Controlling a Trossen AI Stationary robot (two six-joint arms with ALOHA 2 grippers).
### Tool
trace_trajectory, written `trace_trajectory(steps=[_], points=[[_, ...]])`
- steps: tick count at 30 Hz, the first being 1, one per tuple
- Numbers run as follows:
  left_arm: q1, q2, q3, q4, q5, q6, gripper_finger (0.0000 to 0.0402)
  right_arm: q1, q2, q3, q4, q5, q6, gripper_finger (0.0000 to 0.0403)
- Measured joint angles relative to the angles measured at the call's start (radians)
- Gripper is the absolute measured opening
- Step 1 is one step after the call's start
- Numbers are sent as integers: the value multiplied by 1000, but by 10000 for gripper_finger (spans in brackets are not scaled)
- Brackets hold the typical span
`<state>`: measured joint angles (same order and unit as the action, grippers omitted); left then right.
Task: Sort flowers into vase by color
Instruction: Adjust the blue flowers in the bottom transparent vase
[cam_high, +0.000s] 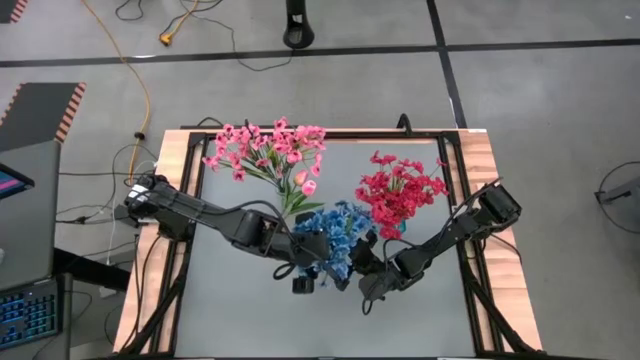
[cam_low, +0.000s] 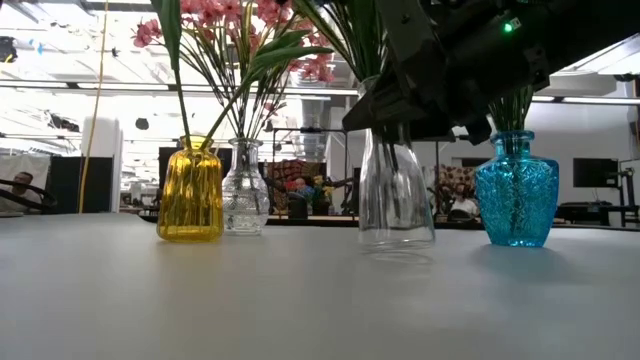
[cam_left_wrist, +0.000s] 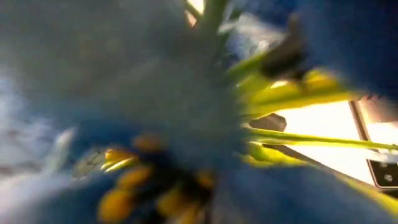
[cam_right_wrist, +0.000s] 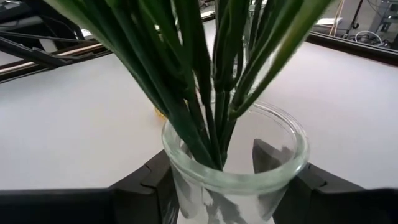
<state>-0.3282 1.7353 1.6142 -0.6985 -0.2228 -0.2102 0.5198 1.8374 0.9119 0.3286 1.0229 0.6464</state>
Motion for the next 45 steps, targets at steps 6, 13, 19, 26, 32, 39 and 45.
trace_trajectory(steps=[6,13,19,26,32,39,45], points=[[-2,-1,0,9,0,6,221,0,0,1,0,-6,-1,215],[-5,0,0,9,-1,6,221,0,0,1,0,-7,0,216],[-5,0,0,9,-1,7,221,0,1,1,0,-8,0,216],[-5,0,0,9,-1,6,221,0,1,1,0,-8,0,216],[-5,0,0,9,-1,6,221,0,1,1,0,-10,0,217],[-5,0,0,9,-1,6,221,-9,2,1,-3,-65,1,228],[-10,1,0,9,-1,5,222,-34,2,1,-1,-140,3,270]])
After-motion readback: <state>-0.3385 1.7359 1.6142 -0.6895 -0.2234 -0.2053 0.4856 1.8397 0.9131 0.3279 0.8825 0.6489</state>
